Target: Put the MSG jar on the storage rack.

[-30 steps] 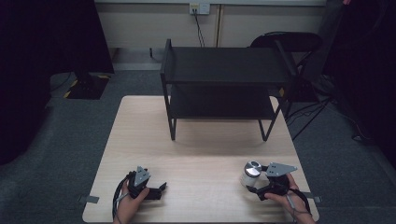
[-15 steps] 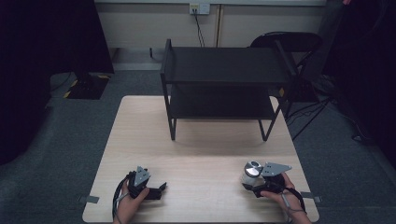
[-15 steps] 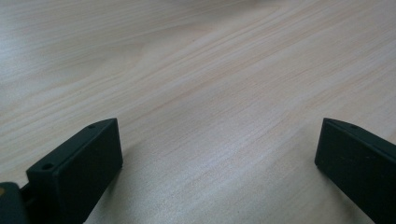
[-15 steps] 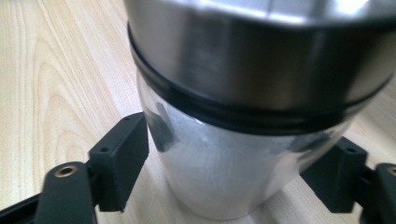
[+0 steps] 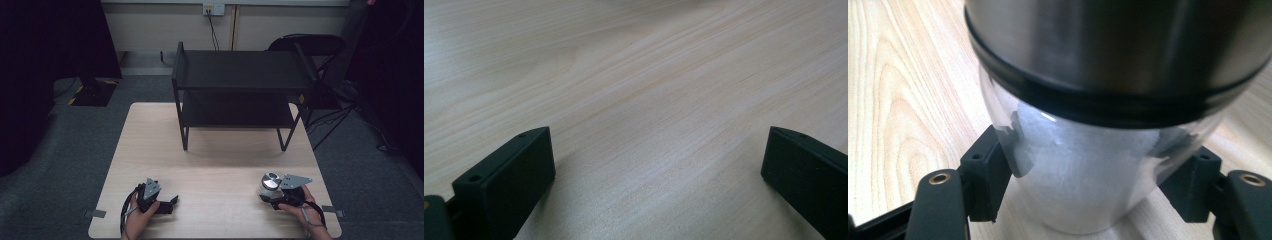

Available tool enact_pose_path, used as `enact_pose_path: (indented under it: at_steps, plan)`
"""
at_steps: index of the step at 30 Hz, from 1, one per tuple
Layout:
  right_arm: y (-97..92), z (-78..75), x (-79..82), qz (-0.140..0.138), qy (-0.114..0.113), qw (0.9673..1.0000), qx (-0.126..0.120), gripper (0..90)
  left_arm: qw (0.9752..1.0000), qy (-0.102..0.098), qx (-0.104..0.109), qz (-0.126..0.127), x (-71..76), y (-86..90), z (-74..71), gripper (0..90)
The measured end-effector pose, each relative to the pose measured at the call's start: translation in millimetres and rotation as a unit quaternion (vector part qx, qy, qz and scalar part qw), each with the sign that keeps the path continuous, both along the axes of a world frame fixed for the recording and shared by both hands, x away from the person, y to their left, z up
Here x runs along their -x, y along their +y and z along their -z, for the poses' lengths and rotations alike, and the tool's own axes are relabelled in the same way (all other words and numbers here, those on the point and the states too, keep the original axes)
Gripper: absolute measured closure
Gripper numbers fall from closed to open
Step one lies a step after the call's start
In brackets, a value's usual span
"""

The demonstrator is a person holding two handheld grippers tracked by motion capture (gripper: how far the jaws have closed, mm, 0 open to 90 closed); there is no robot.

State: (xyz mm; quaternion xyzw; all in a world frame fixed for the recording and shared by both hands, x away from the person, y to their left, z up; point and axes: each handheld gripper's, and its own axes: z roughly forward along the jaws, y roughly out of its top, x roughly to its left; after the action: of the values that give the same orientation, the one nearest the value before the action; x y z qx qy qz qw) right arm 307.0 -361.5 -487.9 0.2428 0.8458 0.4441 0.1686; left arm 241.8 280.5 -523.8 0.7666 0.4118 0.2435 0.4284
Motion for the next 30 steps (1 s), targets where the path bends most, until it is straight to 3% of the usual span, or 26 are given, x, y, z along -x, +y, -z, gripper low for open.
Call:
enact_pose_path:
  at_steps: [14, 17, 22, 30]
  plan:
    - [1.7, -3.1, 6.1, 0.013, 0.001, 0.9999, 0.004, 30.9, 1.0, 0.0, 0.0, 0.0, -0.1, 0.1, 0.0, 0.0]
    - [-1.5, -3.3, 4.6, 0.014, 0.009, 0.9998, -0.006, 31.0, 1.0, 0.0, 0.0, 0.0, 0.0, 0.0, 0.0, 0.0]
    - [-3.2, -7.1, 7.1, 0.02, 0.004, 0.9997, -0.013, 31.0, 1.0, 0.0, 0.0, 0.0, 0.0, 0.0, 0.0, 0.0]
    - [2.7, -41.2, 0.5, 0.015, 0.008, 0.9998, -0.009, 31.0, 1.0, 0.0, 0.0, 0.0, -0.1, 0.0, -0.1, 0.0]
